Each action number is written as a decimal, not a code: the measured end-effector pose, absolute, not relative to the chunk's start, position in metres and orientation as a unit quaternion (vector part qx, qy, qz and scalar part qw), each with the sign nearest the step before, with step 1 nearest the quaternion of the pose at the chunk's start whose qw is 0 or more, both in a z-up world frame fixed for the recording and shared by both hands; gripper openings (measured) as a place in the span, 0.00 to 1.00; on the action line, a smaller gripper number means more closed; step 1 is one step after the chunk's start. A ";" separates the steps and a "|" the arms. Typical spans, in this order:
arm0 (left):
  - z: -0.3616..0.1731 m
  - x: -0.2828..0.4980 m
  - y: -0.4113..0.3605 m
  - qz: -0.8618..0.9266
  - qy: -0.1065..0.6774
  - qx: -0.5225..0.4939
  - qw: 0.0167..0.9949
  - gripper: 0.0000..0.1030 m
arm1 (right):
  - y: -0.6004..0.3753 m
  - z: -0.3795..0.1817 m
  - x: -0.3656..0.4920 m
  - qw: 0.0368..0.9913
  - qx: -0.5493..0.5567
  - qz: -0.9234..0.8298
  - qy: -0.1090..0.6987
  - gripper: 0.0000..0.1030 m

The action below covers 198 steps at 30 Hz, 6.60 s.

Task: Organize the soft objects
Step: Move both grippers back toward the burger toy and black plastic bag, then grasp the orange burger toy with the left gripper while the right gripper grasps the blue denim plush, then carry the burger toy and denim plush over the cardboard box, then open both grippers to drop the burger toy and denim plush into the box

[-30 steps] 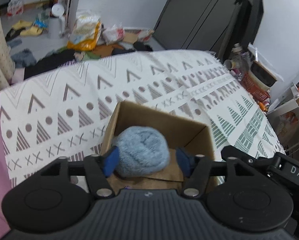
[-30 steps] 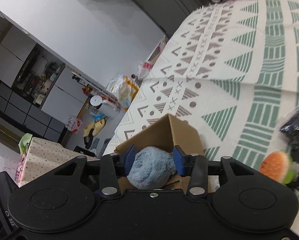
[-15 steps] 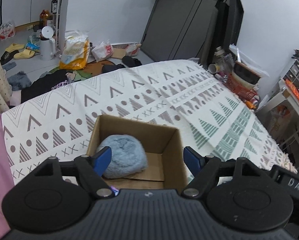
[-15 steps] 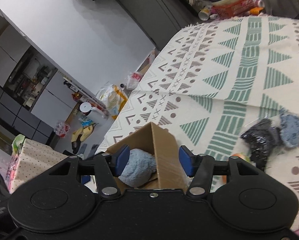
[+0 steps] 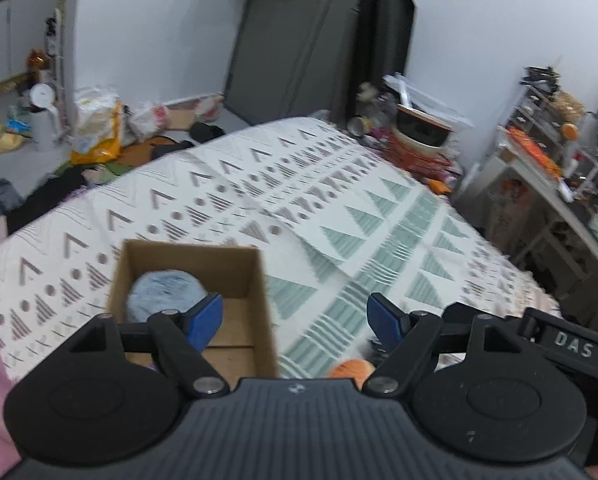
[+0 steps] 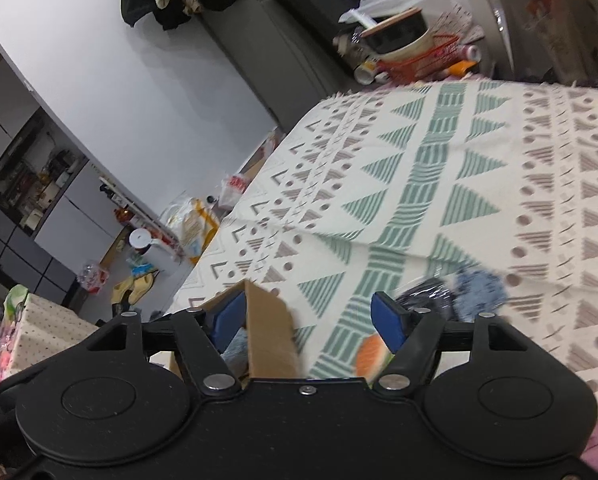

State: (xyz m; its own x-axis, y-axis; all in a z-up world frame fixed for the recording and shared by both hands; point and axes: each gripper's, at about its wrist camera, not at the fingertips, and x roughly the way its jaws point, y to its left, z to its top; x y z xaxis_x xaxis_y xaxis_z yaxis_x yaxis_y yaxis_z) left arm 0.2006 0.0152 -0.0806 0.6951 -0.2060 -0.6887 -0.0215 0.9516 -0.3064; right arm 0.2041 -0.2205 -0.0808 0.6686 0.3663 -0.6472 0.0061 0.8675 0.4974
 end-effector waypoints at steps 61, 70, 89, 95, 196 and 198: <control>-0.223 0.252 -0.097 -0.047 0.529 -0.069 0.845 0.62 | -0.330 -0.187 0.244 0.809 0.285 0.030 0.513 0.84; -0.250 0.260 -0.095 -0.045 0.542 -0.076 0.836 0.62 | -0.324 -0.206 0.260 0.798 0.279 0.026 0.533 0.79; -0.240 0.261 -0.091 -0.055 0.520 -0.078 0.849 0.46 | -0.313 -0.232 0.280 0.800 0.246 0.011 0.547 0.24; -0.223 0.255 -0.087 -0.053 0.502 -0.081 0.859 0.46 | -0.311 -0.220 0.269 0.816 0.237 0.021 0.527 0.18; -0.167 0.216 0.105 0.065 0.445 -0.190 0.873 0.68 | -0.076 -0.141 0.219 0.874 0.071 0.240 0.417 0.30; -0.166 0.216 0.103 0.066 0.440 -0.185 0.876 0.68 | -0.082 -0.139 0.219 0.878 0.073 0.229 0.414 0.35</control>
State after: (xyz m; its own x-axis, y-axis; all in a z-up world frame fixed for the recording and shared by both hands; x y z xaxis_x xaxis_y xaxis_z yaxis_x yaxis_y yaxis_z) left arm 0.2157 0.1034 -0.1660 0.6048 -0.0468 -0.7950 -0.2789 0.9226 -0.2665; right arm 0.2190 -0.0817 -0.1386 0.5531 0.4624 -0.6930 -0.3408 0.8846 0.3182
